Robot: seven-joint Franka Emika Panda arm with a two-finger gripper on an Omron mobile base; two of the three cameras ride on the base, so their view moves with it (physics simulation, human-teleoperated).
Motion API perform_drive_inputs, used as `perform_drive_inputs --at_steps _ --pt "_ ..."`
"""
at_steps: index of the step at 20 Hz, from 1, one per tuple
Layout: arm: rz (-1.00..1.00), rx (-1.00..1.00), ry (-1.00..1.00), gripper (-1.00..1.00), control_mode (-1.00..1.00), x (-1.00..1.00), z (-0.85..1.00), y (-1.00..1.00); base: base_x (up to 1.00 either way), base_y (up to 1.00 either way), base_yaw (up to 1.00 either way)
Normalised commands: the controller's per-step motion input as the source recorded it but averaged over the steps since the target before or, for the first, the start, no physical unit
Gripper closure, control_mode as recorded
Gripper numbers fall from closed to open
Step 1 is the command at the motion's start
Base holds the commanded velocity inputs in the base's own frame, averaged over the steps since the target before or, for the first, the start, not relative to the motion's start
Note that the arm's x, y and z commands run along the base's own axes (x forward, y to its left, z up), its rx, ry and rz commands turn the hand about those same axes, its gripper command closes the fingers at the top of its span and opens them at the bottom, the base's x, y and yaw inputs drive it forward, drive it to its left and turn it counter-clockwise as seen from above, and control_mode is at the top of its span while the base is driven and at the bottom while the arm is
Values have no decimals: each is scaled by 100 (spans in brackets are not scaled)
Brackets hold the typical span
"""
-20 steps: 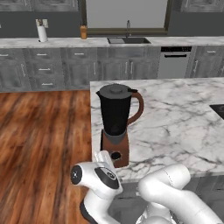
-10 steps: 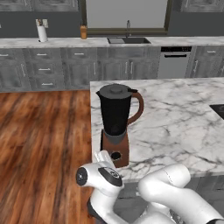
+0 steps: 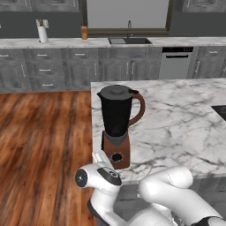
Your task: Grab the lime and garlic from the fridge, place them in the blender, close the lid, and turn on the blender to create a marinade.
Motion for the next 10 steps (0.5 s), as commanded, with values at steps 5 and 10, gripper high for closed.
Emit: perform_drive_inputs --at_steps 5,10 --pt "0 0 -4 -100 -100 28 -52 15 0 0 0" --pt "0 0 -5 -100 -100 33 -57 14 0 0 0"
